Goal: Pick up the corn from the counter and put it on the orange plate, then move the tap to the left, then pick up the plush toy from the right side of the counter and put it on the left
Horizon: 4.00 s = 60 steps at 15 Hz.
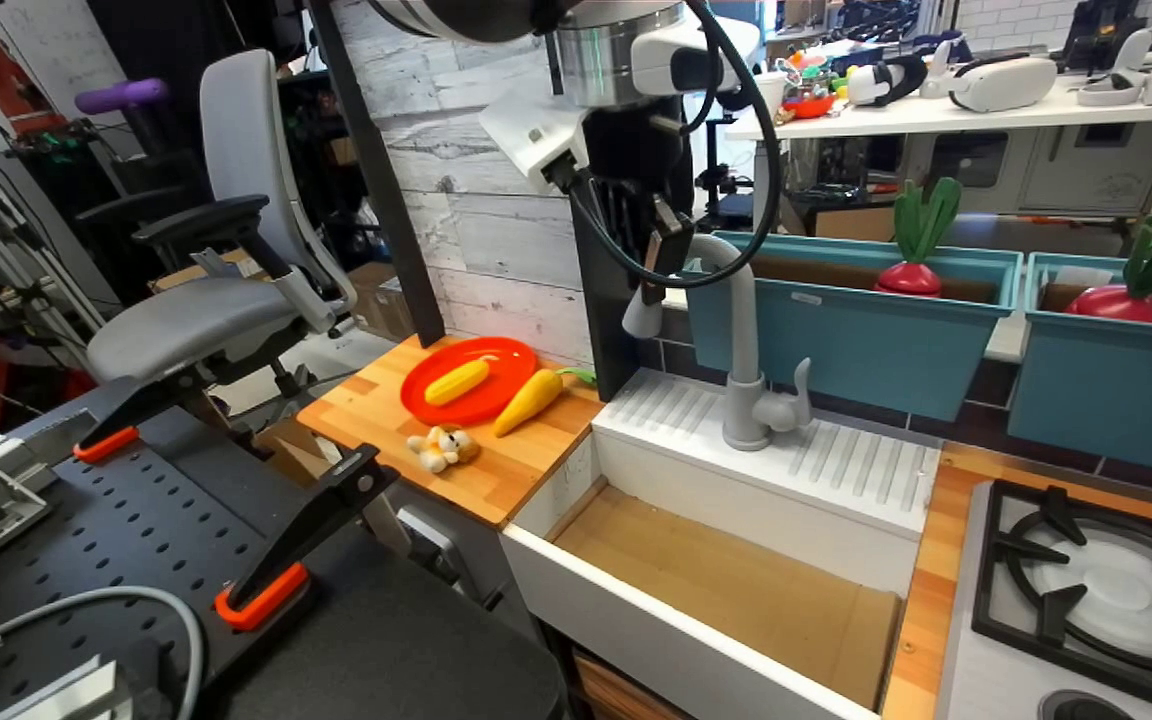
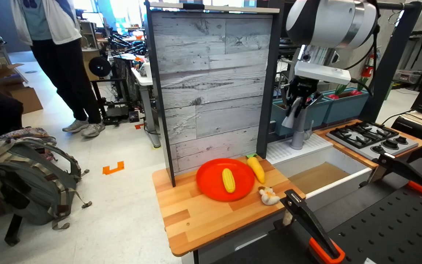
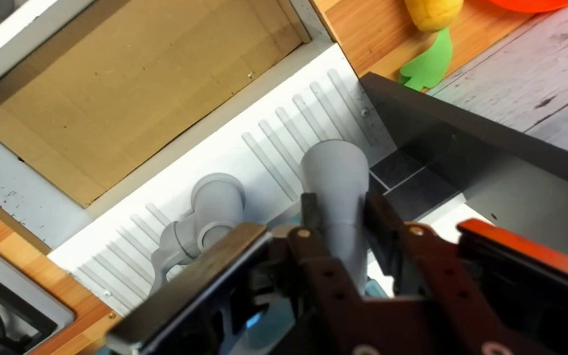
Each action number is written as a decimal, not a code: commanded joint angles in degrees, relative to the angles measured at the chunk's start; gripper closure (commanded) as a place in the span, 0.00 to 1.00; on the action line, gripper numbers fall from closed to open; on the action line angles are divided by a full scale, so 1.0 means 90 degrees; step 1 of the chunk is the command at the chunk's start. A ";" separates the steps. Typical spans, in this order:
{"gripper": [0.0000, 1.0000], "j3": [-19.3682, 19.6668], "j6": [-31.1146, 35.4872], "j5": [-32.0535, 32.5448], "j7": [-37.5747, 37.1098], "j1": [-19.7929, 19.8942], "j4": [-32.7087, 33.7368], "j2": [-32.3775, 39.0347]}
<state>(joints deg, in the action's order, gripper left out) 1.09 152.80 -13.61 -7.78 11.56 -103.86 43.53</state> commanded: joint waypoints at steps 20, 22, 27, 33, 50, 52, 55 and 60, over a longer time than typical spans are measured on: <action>0.00 -0.0142 0.0623 0.0057 -0.0025 -0.0776 -0.2440 -0.1471; 0.00 -0.0238 0.0699 0.0075 0.0019 -0.0927 -0.2476 -0.1284; 0.00 -0.0439 0.0695 0.0180 0.0030 -0.1330 -0.2447 -0.0720; 0.00 -0.0288 0.0724 0.0501 -0.0021 -0.1758 -0.2568 -0.0322; 0.25 0.0287 0.2460 0.1124 -0.0124 -0.2530 -0.1941 0.1194; 0.35 0.0332 0.2588 0.1111 -0.0120 -0.2597 -0.1852 0.1287; 0.58 0.0318 0.2669 0.1093 -0.0085 -0.2568 -0.1778 0.1339; 0.94 0.0201 0.3075 0.1071 -0.0007 -0.2458 -0.2162 0.1052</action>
<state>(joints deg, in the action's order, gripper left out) 3.01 176.79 -4.01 -8.02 -10.50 -120.85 54.46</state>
